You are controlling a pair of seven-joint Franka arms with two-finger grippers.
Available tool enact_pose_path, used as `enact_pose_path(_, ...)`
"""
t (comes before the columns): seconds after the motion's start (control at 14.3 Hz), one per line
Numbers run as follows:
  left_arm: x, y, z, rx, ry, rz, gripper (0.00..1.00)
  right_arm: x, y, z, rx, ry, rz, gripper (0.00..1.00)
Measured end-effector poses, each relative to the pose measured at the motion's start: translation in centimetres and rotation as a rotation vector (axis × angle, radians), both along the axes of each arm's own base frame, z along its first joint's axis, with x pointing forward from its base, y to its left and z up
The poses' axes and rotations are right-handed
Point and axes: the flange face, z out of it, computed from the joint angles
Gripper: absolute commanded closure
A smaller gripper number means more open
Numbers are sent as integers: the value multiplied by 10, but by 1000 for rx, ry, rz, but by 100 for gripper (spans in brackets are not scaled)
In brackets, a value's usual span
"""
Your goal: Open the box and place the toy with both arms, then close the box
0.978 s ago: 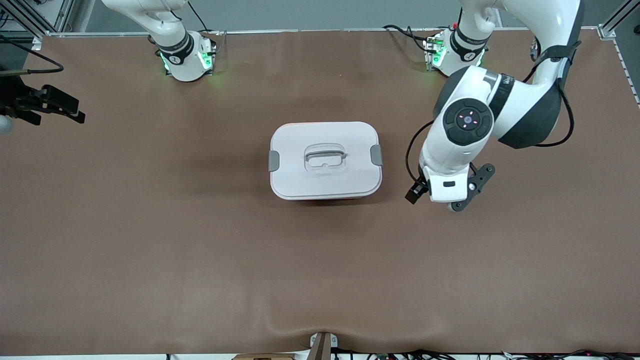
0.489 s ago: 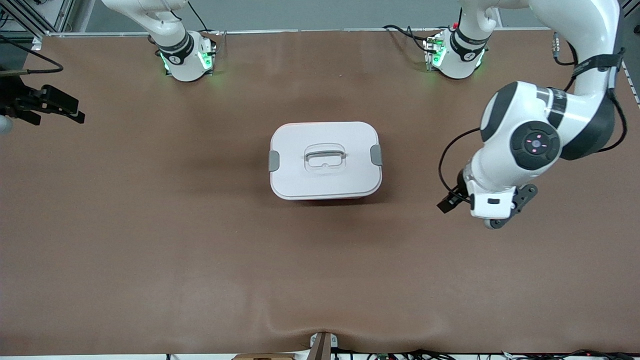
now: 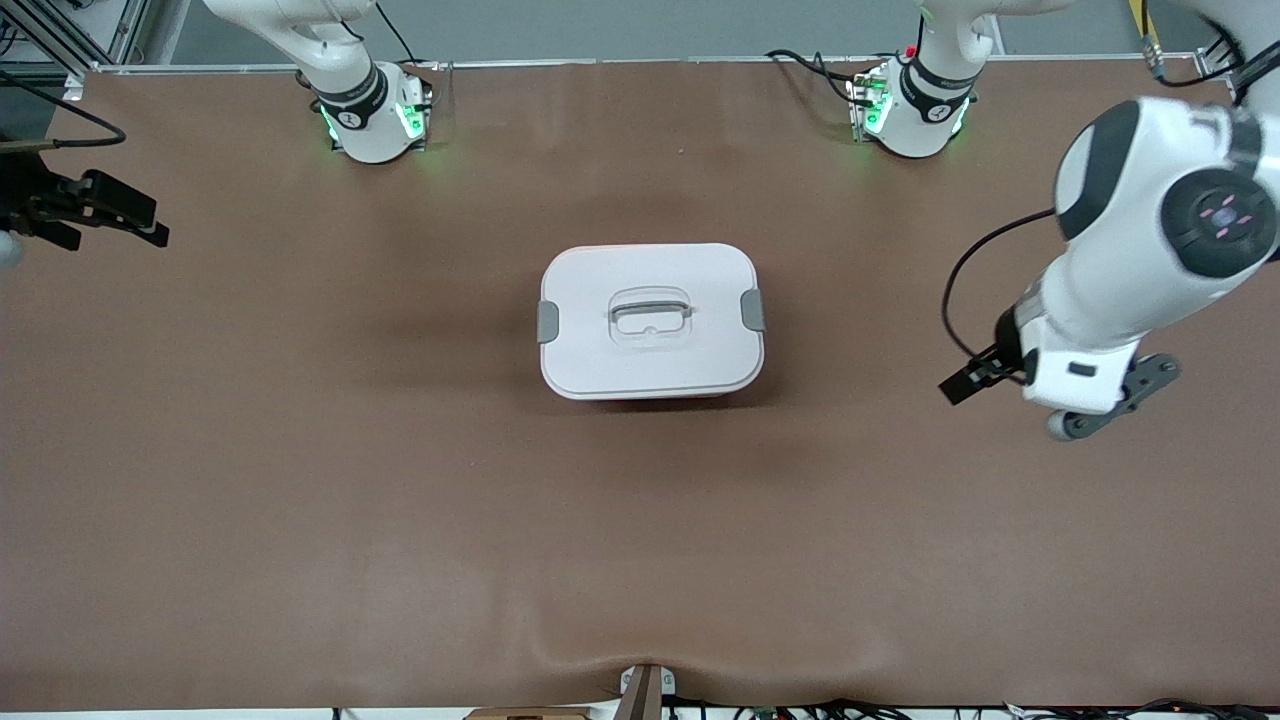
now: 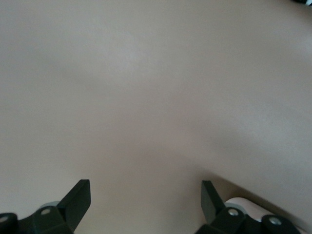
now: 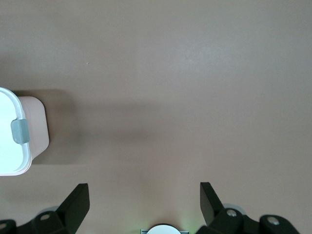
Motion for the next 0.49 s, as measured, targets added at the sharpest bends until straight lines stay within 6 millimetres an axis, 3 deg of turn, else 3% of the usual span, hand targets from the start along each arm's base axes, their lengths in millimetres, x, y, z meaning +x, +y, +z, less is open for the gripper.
enact_pose_path(0.49,-45,24,90,28,-60,-72,0,0,0,0,0,0,-1,0)
